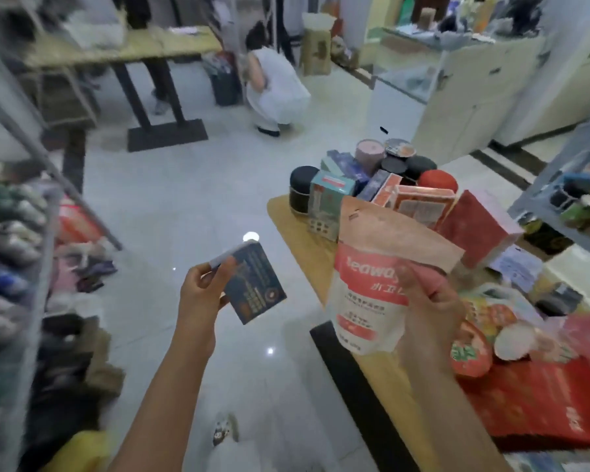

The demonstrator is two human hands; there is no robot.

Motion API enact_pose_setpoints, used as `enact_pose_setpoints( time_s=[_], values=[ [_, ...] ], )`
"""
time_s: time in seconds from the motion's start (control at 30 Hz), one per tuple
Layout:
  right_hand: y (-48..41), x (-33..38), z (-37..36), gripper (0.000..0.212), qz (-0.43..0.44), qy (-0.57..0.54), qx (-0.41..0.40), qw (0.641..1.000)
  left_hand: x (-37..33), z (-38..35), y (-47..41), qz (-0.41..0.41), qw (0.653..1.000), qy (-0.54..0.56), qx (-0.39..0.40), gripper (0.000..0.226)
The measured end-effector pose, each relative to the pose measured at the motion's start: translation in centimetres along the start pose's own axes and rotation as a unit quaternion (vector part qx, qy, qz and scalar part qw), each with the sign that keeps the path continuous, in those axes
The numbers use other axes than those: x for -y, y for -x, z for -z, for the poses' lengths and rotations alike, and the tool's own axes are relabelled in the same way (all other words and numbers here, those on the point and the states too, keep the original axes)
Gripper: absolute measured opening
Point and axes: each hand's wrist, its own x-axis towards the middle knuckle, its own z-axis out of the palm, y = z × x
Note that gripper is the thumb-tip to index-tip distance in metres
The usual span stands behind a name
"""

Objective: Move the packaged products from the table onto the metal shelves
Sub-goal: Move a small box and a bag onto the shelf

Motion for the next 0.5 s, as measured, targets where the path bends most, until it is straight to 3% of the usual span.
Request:
enact_pose_setpoints(
  time_s=[0.1, 0.23, 0.37, 0.5],
  values=[
    [1.7, 0.2, -6.0, 0.001, -0.005, 0.01, 0.116, 0.993, -1.9, 6.1, 0.6, -0.035, 0.995, 0.03, -0.087, 0.028],
    [5.9, -0.5, -15.2, 0.007, -0.019, -0.028, 0.237, 0.971, -4.4, 14.7, 2.9, -0.074, 0.972, 0.05, -0.216, 0.041],
    [12.6, -1.3, -23.7, 0.013, -0.051, -0.051, 0.35, 0.934, -7.1, 23.1, 5.8, -0.124, 0.931, 0.018, -0.342, 0.019],
    [19.8, -1.2, -30.2, 0.013, -0.064, -0.076, 0.428, 0.898, -9.9, 30.2, 8.9, -0.202, 0.875, -0.091, -0.431, 0.05]
  ],
)
